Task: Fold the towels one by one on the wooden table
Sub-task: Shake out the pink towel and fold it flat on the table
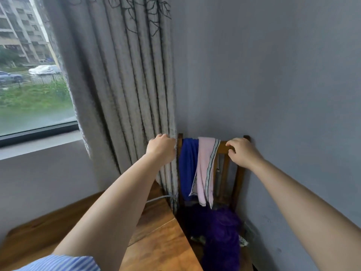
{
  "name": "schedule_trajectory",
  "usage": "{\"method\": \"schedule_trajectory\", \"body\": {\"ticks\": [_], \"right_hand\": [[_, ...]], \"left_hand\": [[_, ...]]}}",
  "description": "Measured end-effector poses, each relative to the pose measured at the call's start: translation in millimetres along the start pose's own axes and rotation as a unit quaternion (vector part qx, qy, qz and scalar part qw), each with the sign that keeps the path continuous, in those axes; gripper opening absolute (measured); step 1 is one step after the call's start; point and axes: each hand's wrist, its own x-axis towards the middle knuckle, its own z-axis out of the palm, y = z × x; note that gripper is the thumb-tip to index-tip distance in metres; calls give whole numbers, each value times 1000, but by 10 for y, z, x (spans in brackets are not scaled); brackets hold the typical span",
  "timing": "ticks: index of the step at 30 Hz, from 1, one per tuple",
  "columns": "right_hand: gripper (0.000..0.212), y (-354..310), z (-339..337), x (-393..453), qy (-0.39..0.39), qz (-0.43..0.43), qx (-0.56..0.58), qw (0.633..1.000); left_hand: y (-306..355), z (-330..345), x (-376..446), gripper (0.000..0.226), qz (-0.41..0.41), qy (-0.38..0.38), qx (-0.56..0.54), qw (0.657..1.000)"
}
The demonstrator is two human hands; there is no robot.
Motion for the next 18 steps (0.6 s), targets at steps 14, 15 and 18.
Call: {"method": "schedule_trajectory", "body": {"ticks": [14, 15, 18], "right_hand": [[23, 996, 923, 1643, -60, -14, 14, 998], [22, 1059, 1007, 1734, -64, -19, 17, 998], [23, 1238, 1249, 2004, -70, -34, 38, 996]], "left_hand": [[605, 1224, 1738, 32, -59, -116, -135, 982], [652, 1304, 1834, 32, -78, -119, -145, 979], [764, 1492, 2123, 35, -137, -131, -191, 963]]}}
